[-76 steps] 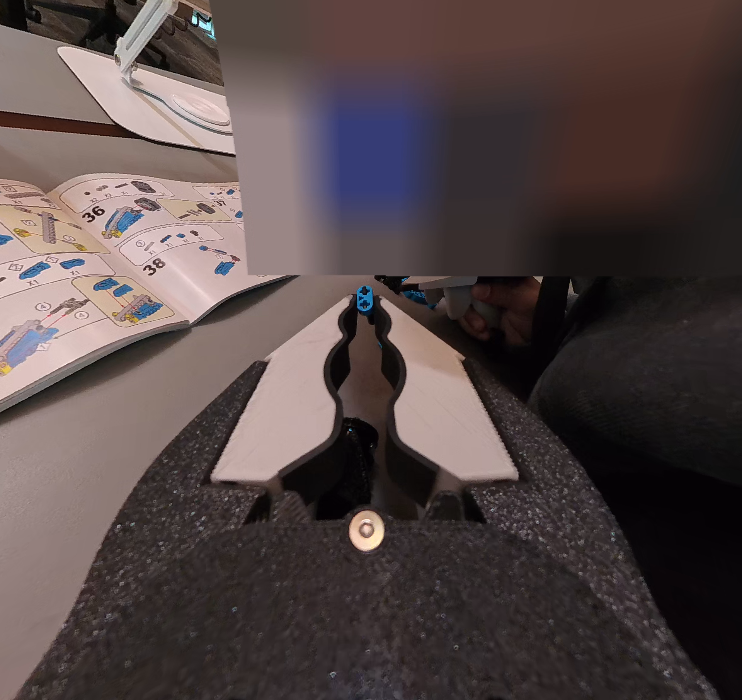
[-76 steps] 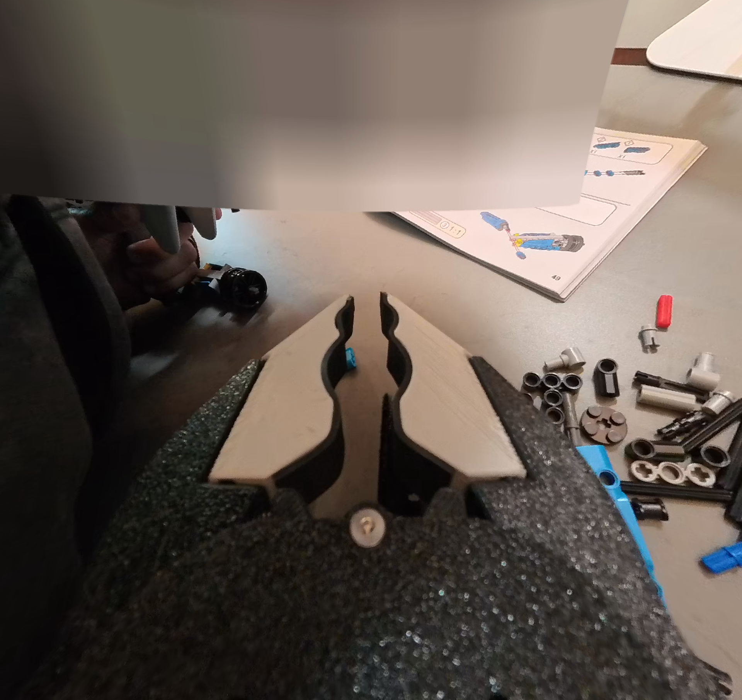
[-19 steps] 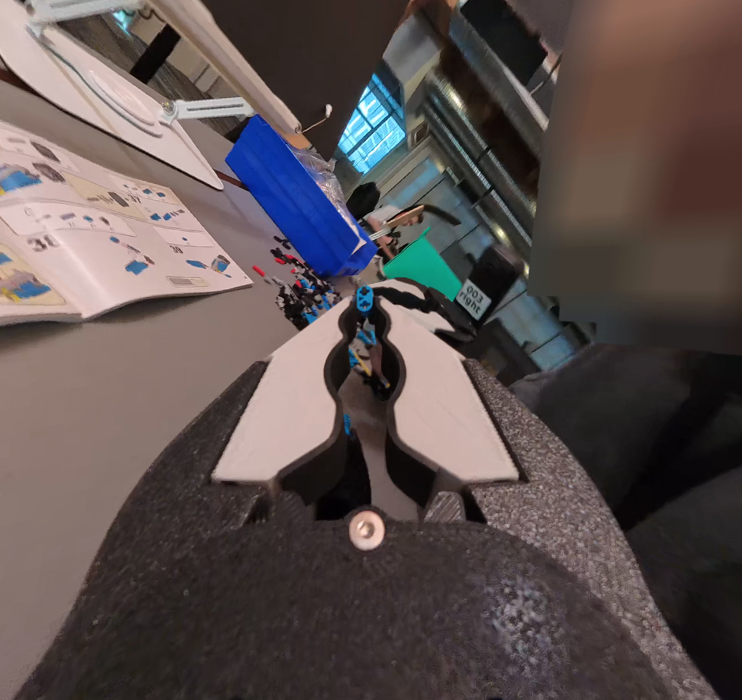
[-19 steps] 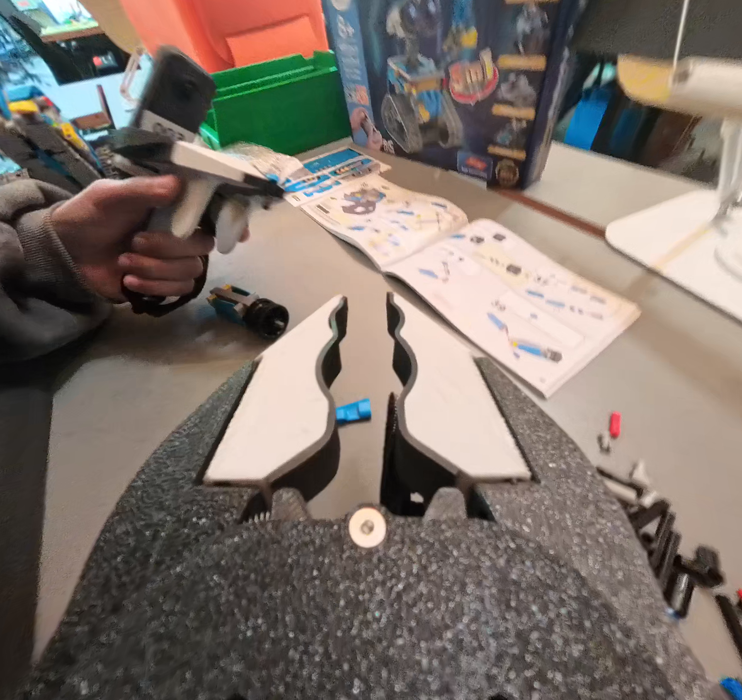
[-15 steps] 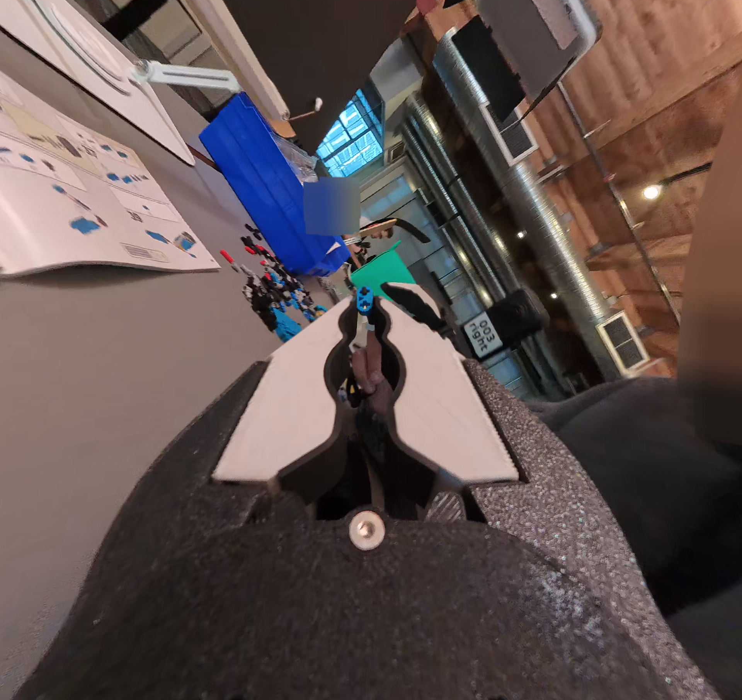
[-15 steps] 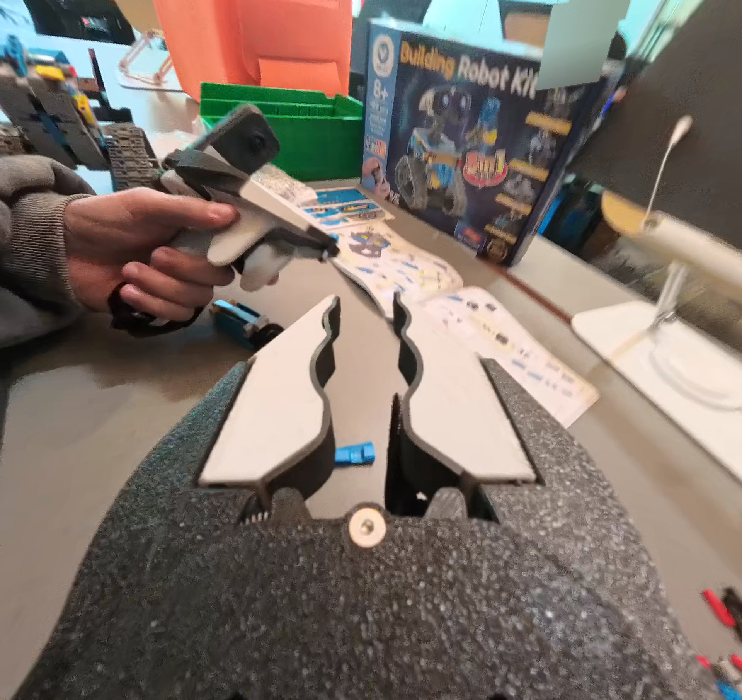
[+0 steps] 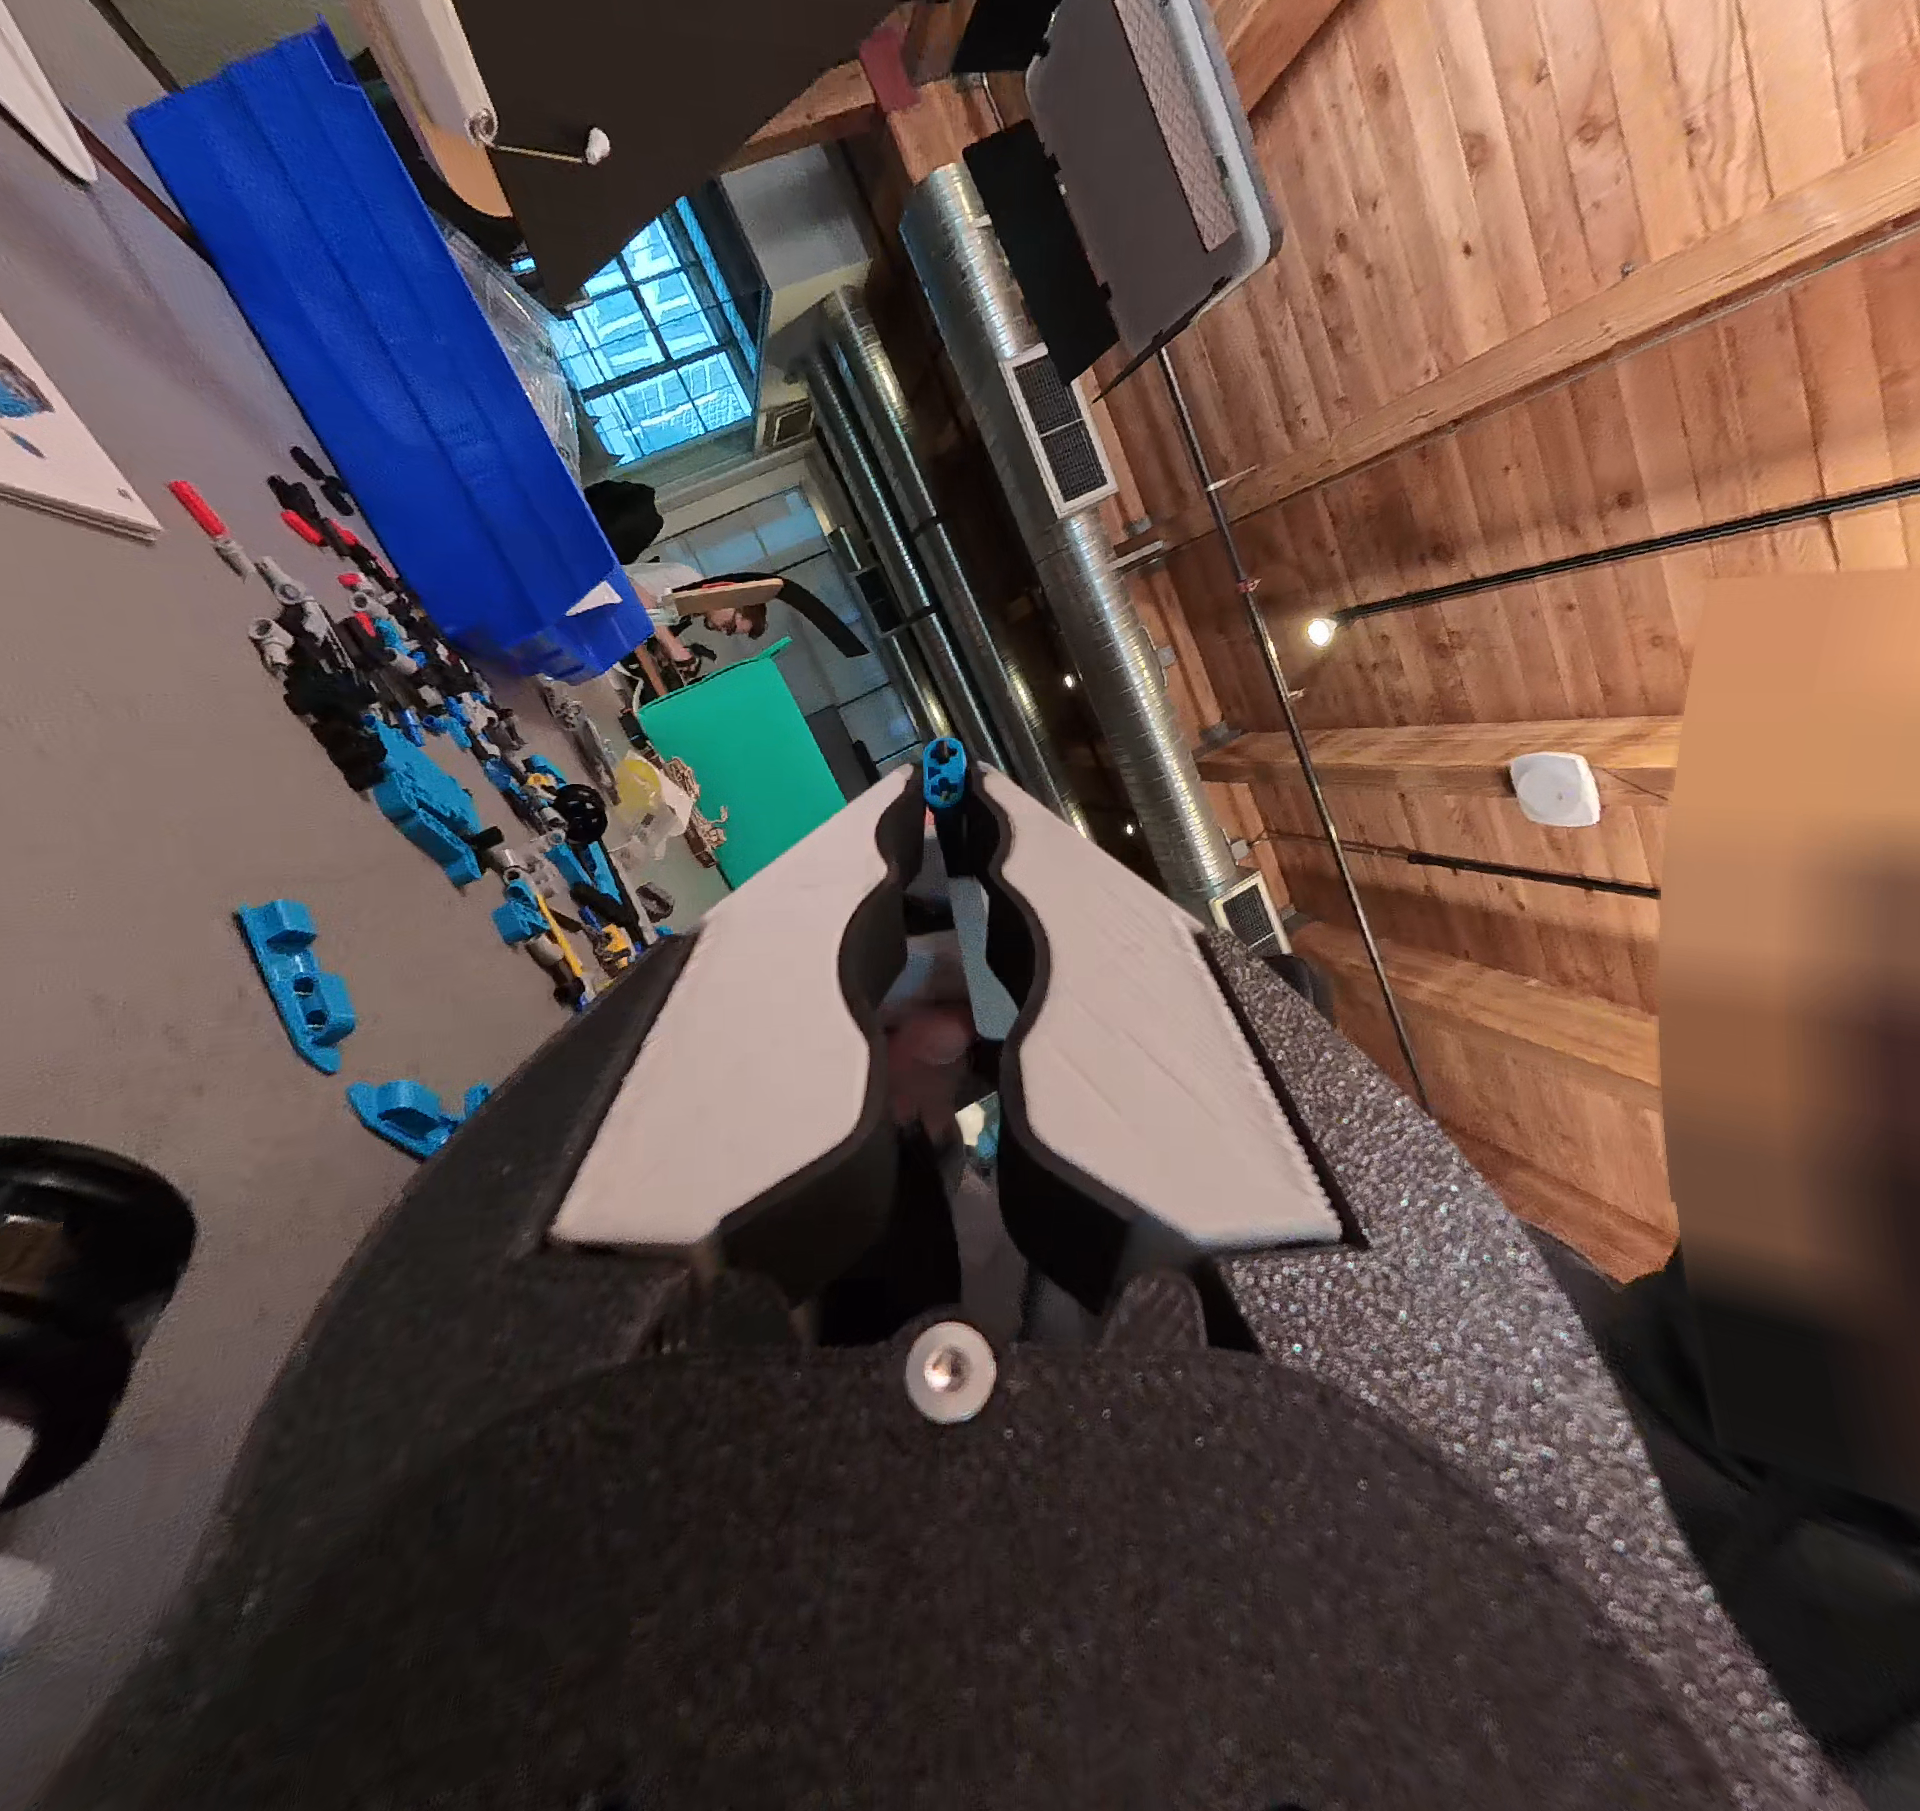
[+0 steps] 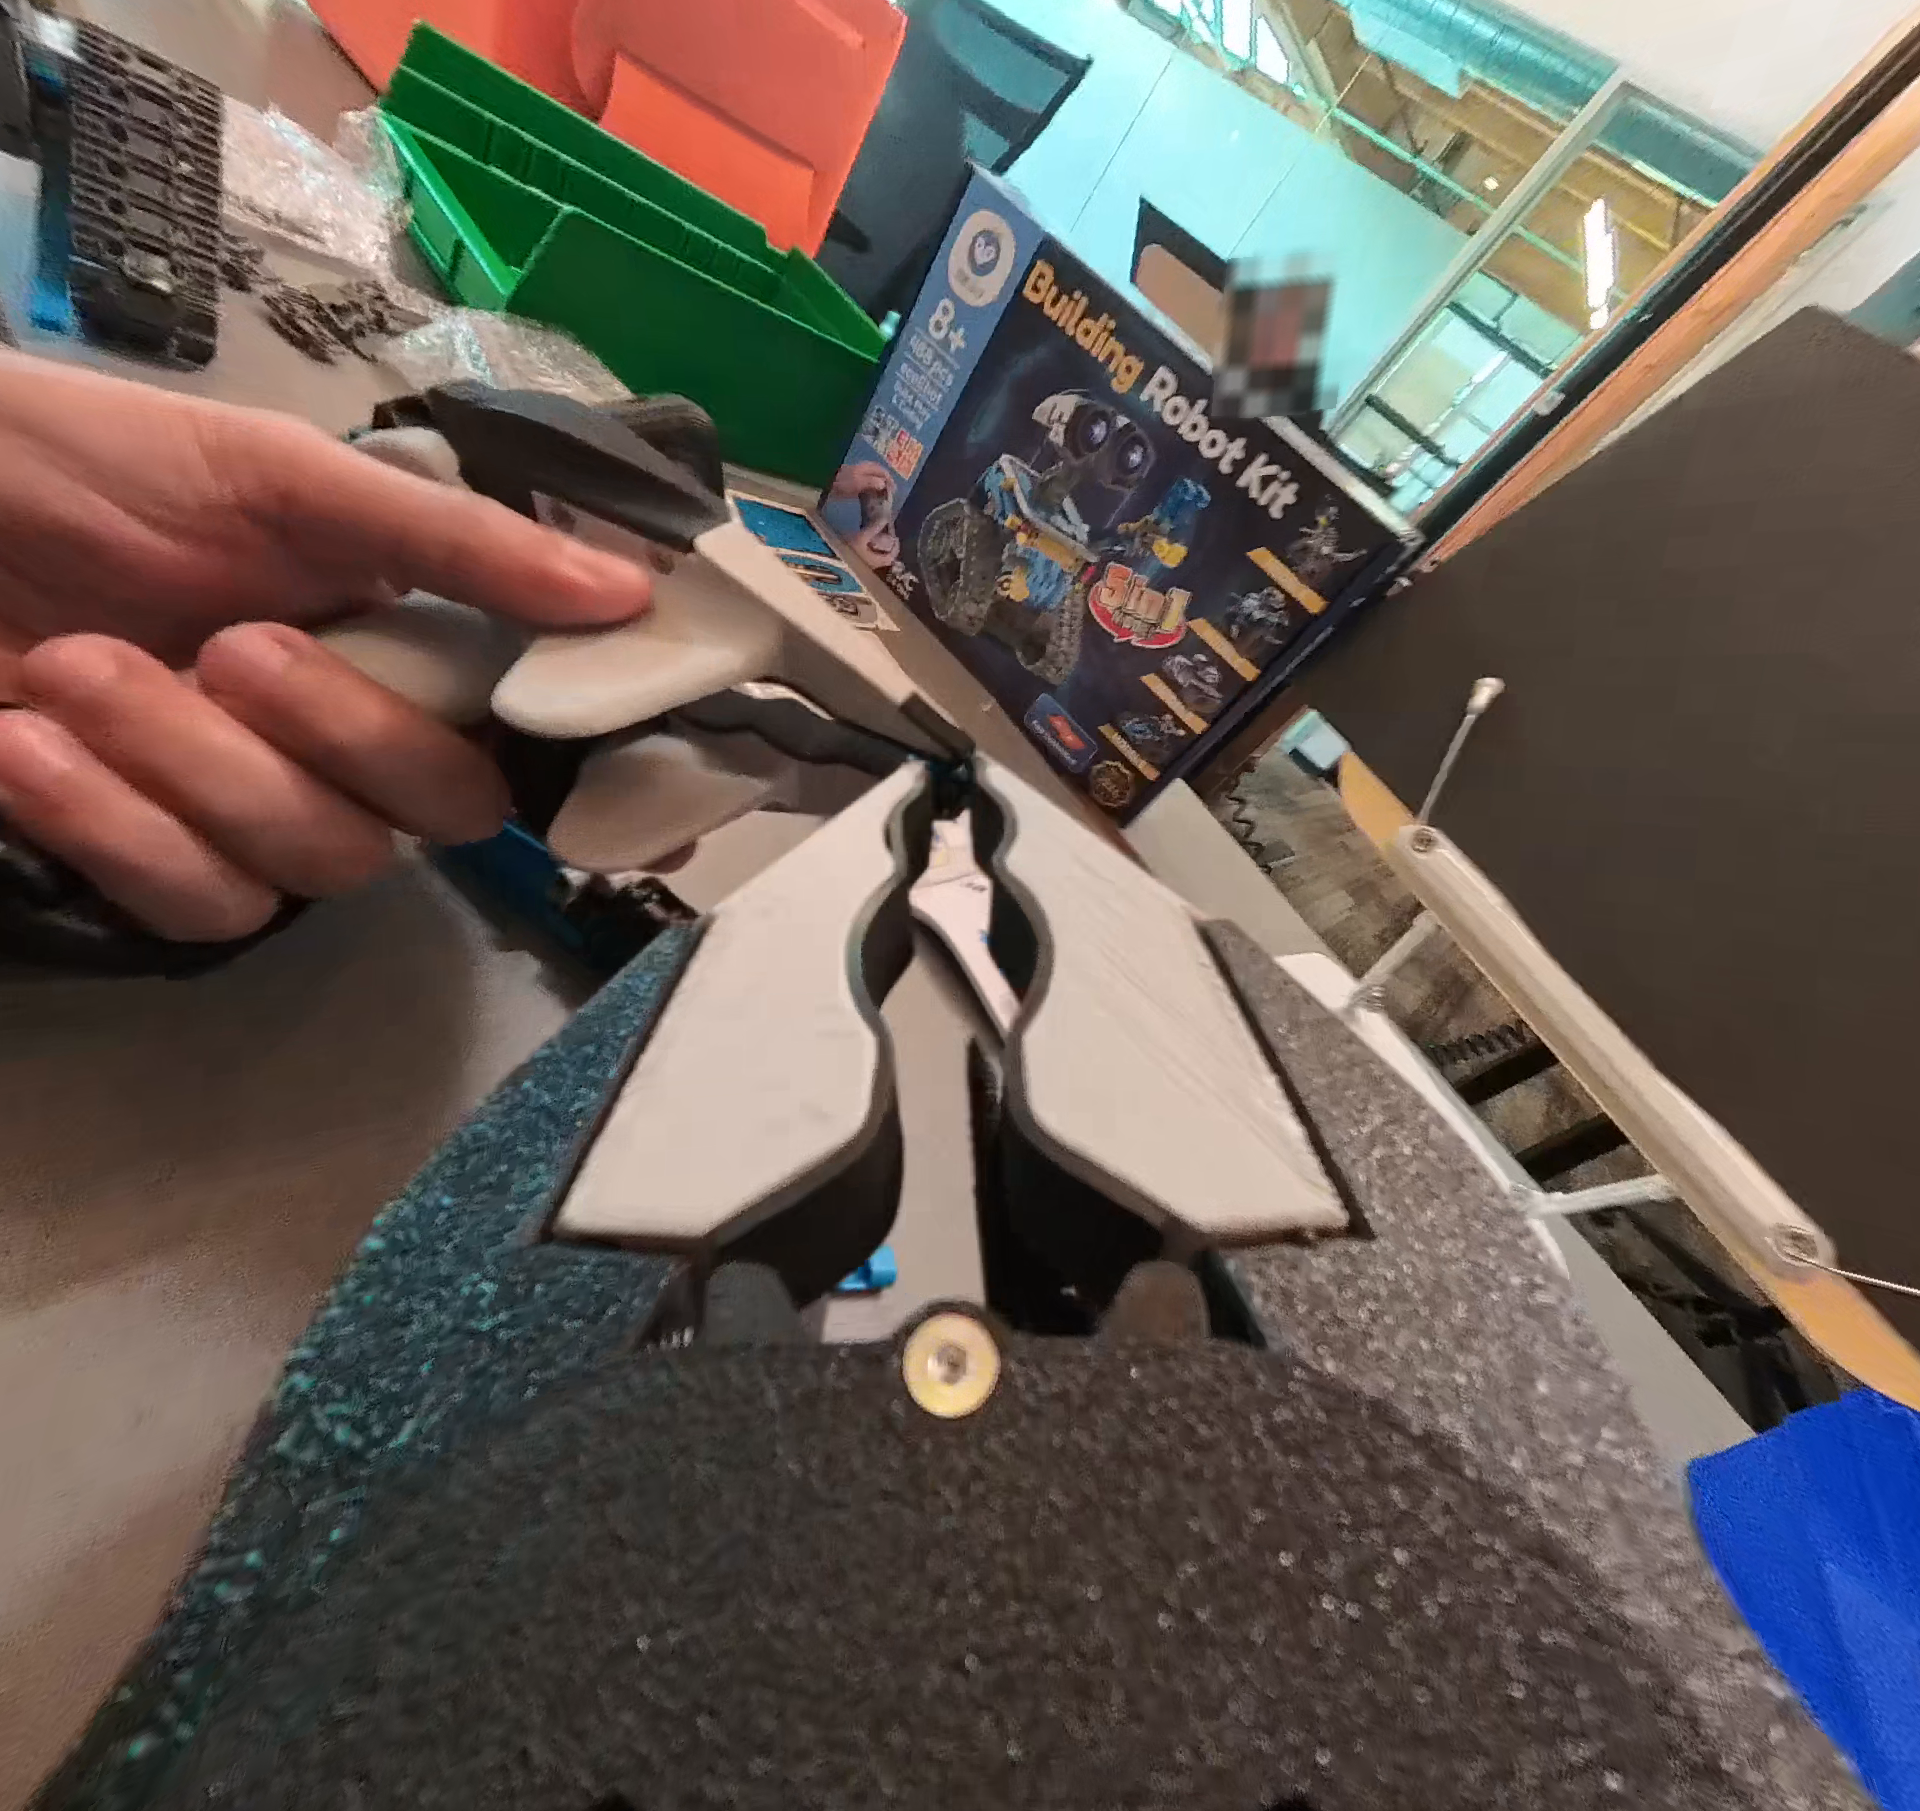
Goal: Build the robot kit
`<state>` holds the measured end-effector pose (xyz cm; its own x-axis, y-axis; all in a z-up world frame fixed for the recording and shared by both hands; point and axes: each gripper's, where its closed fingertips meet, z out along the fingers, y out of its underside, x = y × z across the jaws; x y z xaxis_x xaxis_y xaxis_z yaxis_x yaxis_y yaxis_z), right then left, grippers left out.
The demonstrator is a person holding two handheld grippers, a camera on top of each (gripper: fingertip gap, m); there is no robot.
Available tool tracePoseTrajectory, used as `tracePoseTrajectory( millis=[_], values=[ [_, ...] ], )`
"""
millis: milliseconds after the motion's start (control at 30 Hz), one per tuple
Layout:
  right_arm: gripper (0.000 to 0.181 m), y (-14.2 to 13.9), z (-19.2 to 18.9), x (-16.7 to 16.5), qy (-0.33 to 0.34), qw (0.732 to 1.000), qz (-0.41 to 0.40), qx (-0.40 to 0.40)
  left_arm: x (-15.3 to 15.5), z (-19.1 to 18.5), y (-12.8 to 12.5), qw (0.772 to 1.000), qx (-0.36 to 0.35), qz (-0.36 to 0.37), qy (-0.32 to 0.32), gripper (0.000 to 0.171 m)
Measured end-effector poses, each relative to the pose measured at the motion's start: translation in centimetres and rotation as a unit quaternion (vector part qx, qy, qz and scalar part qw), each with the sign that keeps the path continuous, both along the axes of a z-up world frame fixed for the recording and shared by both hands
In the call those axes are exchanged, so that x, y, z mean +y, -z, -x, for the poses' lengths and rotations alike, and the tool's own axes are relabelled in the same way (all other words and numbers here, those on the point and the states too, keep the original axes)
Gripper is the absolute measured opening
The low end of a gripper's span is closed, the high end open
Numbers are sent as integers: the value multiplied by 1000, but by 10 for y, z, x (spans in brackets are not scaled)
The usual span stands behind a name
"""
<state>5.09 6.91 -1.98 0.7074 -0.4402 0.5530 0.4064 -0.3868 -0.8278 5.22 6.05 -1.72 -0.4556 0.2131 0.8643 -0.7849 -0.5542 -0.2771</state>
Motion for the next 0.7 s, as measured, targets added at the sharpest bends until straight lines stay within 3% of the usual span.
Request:
tracePoseTrajectory(
  millis=[200,433,533,633,700],
  values=[
    [11,3,1,-6,-5,1000,18,-10,-3,3,0,1000,8,18,20,6],
    [4,3,3,-8,-38,999,-6,31,-5,6,-3,999,-26,-13,31,7],
    [4,2,5,-10,-79,994,-29,77,-1,5,-11,995,-79,-53,24,33],
    [4,-5,12,-13,-133,978,-77,139,-3,14,-15,970,-183,-156,19,47],
    [4,-3,15,-13,-174,957,-101,211,-8,25,-9,933,-264,-244,11,50]
  ],
)
